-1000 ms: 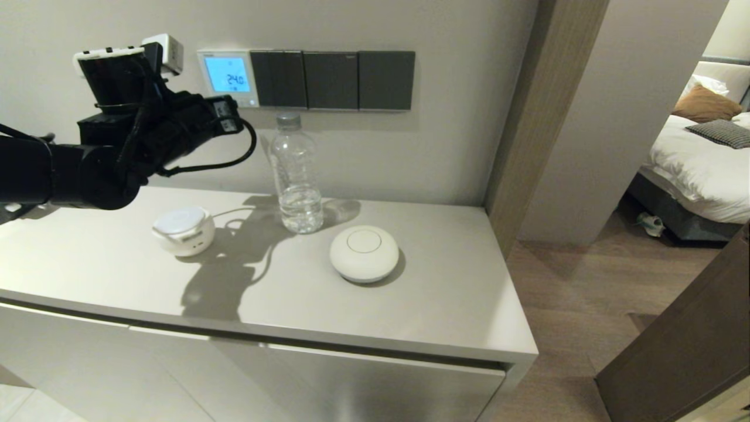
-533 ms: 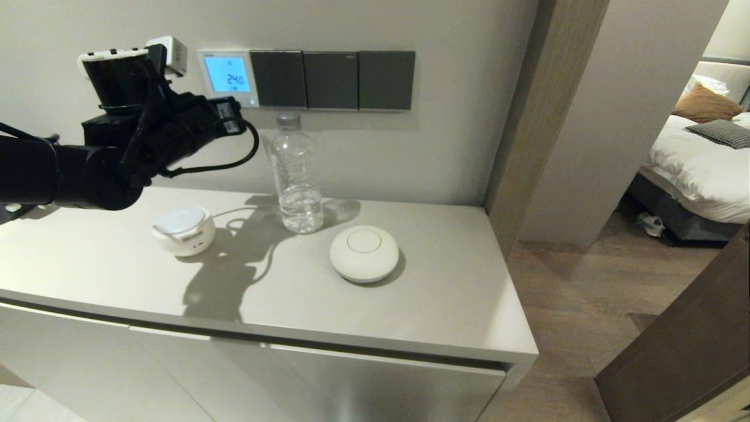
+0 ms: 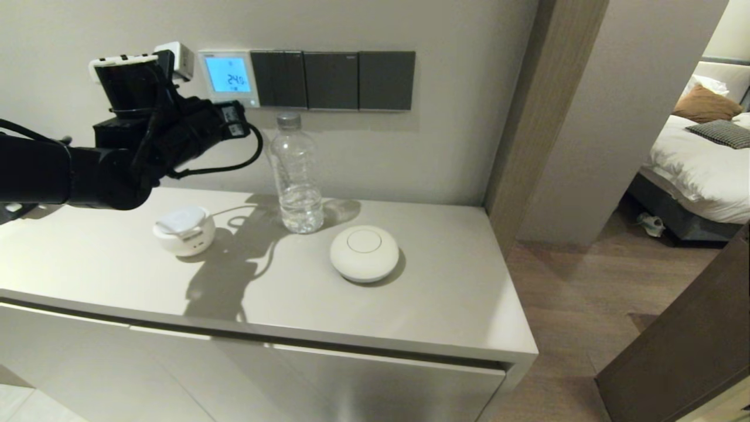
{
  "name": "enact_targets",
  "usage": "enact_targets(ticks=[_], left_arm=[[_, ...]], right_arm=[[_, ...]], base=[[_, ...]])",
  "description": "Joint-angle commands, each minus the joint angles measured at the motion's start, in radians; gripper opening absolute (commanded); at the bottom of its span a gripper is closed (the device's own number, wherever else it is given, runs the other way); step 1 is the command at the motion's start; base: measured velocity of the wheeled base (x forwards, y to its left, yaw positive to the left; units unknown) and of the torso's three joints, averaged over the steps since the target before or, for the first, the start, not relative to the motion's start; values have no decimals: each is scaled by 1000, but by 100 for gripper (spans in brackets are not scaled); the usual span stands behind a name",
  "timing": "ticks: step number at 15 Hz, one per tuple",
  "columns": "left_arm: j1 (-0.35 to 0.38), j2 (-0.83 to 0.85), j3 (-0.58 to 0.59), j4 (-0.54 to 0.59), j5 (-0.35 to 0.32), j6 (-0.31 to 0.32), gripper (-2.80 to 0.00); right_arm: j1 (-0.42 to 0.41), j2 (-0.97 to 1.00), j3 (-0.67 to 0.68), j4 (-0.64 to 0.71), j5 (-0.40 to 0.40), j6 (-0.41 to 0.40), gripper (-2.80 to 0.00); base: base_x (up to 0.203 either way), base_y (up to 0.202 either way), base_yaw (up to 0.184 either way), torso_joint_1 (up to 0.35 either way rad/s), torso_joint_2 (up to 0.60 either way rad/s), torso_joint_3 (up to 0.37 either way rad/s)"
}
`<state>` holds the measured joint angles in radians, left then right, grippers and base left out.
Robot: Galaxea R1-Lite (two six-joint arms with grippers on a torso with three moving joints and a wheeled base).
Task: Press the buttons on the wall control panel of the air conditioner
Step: Press the temperature increase button
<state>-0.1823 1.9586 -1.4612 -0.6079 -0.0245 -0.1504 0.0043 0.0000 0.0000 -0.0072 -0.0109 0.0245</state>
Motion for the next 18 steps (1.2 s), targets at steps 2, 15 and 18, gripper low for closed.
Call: enact_targets(ticks=[2, 15, 18], left_arm=[[0, 16, -8, -4, 0, -1, -280], [0, -24, 25, -18, 1, -1, -280], [0, -16, 24, -18, 1, -1, -280]], right_arm=[[0, 0, 3, 0, 0, 0, -280], [0, 0, 3, 0, 0, 0, -280], [0, 0, 3, 0, 0, 0, -280]], base=[[0, 0, 0, 0, 0, 0], [0, 0, 0, 0, 0, 0], [0, 0, 0, 0, 0, 0]])
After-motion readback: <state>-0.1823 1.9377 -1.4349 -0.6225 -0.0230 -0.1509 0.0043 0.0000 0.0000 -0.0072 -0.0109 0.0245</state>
